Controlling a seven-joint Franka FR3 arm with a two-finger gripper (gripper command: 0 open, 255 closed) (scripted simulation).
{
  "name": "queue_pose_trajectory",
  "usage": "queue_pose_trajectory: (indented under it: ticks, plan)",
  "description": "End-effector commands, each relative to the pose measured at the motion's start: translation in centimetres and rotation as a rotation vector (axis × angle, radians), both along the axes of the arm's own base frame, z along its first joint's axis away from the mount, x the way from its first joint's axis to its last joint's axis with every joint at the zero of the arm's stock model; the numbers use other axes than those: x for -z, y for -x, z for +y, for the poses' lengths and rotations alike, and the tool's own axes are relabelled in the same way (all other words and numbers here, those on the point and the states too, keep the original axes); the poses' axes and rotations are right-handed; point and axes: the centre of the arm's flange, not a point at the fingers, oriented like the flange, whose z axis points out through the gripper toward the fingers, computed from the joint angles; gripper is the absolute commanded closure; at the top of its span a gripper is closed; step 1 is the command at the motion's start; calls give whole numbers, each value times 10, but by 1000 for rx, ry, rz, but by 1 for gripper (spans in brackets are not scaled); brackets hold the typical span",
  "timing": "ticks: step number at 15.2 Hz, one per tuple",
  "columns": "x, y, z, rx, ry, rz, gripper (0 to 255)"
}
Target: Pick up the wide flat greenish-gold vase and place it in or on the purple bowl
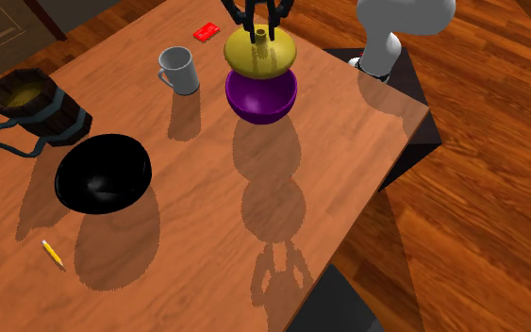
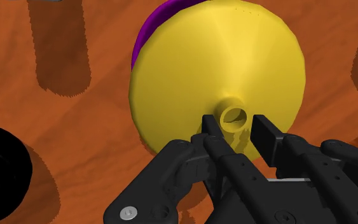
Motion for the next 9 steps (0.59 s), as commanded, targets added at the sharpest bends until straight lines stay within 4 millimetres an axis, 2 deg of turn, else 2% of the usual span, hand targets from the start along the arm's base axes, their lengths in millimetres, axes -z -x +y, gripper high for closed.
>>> queue_pose_trajectory:
  ticks: [1,9]
  plan:
    - [10,0,0,0,1,-1,255]
    - [52,0,0,0,1,-1,255]
